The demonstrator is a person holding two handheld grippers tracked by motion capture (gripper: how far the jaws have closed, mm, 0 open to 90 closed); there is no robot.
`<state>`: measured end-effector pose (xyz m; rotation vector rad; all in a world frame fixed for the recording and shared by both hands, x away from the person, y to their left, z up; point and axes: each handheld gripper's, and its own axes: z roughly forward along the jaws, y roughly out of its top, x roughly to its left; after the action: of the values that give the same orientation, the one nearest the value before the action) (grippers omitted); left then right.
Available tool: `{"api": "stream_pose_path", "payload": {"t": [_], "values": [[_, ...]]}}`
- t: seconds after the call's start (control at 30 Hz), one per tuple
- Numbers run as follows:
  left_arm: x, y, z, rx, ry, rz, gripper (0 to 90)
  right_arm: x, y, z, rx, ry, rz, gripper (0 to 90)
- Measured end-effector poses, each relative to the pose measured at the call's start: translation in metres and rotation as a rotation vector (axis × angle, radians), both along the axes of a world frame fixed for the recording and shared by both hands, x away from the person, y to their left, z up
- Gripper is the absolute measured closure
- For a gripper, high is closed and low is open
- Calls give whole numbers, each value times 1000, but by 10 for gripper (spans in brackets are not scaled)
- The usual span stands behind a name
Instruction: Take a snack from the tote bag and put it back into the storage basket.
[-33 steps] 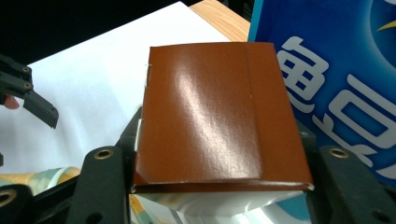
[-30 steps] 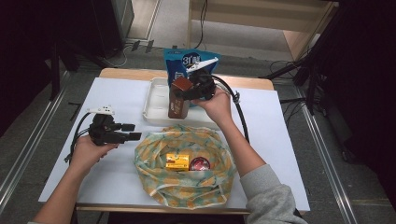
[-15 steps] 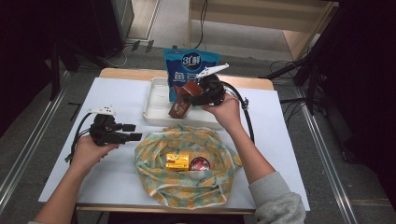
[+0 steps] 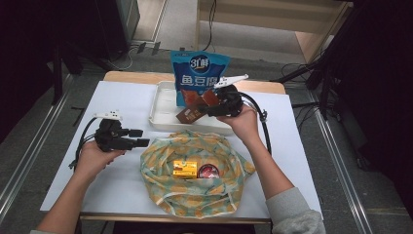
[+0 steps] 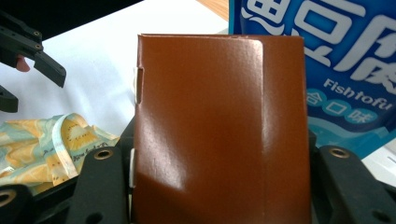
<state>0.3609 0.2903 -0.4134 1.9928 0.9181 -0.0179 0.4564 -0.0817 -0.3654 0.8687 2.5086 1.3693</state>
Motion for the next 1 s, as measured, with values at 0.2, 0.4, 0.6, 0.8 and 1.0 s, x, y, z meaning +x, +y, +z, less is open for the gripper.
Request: {"api": "stream_pose_path", "payload": {"t": [0.2,0.4,0.6,0.8,1.0], "values": [[1,0,0,2,2,-1,381,-2,-8,-5,0,12,-5,441],[2,-2,0,-3,3,-4,381,-4,-15,-11,9,18,-4,442],[2,-2,1,-20,7,-9,382,-6,-23,-19,10,40,-9,443],[3,-3,1,-13,7,-11,381,-7,-26,-25,8,42,-2,443],[3,-4,0,-8,6,-14,381,-6,-25,-30,-3,53,10,441]]}}
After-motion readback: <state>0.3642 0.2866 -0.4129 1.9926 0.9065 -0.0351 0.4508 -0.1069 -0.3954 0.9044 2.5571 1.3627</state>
